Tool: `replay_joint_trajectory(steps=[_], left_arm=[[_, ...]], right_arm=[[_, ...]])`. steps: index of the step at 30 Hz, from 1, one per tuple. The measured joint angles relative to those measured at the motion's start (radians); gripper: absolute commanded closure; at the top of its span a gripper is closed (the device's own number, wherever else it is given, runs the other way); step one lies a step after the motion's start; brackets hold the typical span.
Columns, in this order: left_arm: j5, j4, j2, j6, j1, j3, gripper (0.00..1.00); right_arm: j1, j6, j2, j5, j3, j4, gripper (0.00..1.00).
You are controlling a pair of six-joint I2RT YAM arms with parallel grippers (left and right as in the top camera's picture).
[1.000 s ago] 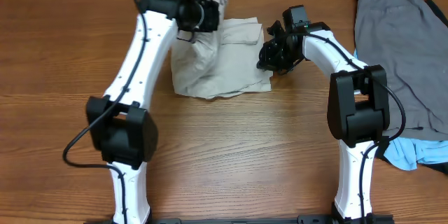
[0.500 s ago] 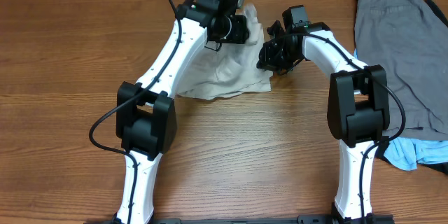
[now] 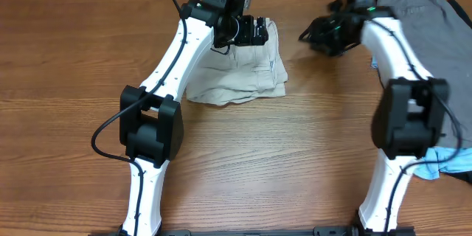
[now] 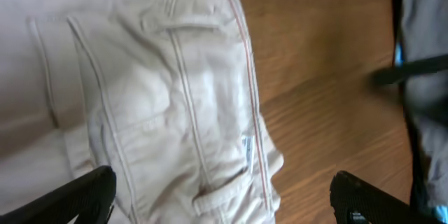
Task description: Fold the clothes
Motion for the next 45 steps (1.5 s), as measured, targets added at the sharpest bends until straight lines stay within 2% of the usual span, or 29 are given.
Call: replay_joint_trajectory(steps=[5,10,14,17,21,25,27,31,37,42,45], left_arm=[[0.008,-0.076,0.000,0.018,-0.003,0.000,0.00],[0.040,-0.187,0.000,0.096,-0.005,0.002,0.00],[-0.051,-0.329,0.000,0.163,-0.027,0.005,0.00],[-0.144,-0.354,0.000,0.185,-0.044,0.004,0.02],[-0.229,-0.260,0.000,0.190,-0.047,-0.020,0.05],[-0.302,-0.127,0.000,0.183,-0.022,-0.072,0.20],[-0.327,-0.049,0.000,0.190,-0.005,-0.111,0.21],[-0.354,0.087,0.000,0.242,0.014,-0.207,0.16],[-0.384,0.278,-0.002,0.367,0.015,-0.359,0.12],[-0.405,0.354,-0.035,0.363,0.024,-0.439,0.09],[-0.401,0.364,-0.050,0.304,0.063,-0.471,0.03]], right_arm=[[-0.079,-0.043,-0.109,0.019,0.048,-0.099,0.34],[-0.075,-0.077,-0.117,0.075,0.051,-0.151,0.27],[-0.069,-0.086,-0.117,0.096,0.051,-0.158,0.27],[-0.069,-0.090,-0.117,0.104,0.051,-0.159,0.27],[-0.069,-0.092,-0.117,0.113,0.051,-0.159,0.27],[-0.069,-0.092,-0.117,0.116,0.051,-0.161,0.27],[-0.069,-0.092,-0.117,0.116,0.051,-0.161,0.27],[-0.069,-0.092,-0.117,0.122,0.051,-0.162,0.27],[-0.069,-0.092,-0.117,0.134,0.051,-0.161,0.26],[-0.069,-0.092,-0.117,0.138,0.051,-0.161,0.26],[-0.069,-0.092,-0.117,0.139,0.051,-0.161,0.26]])
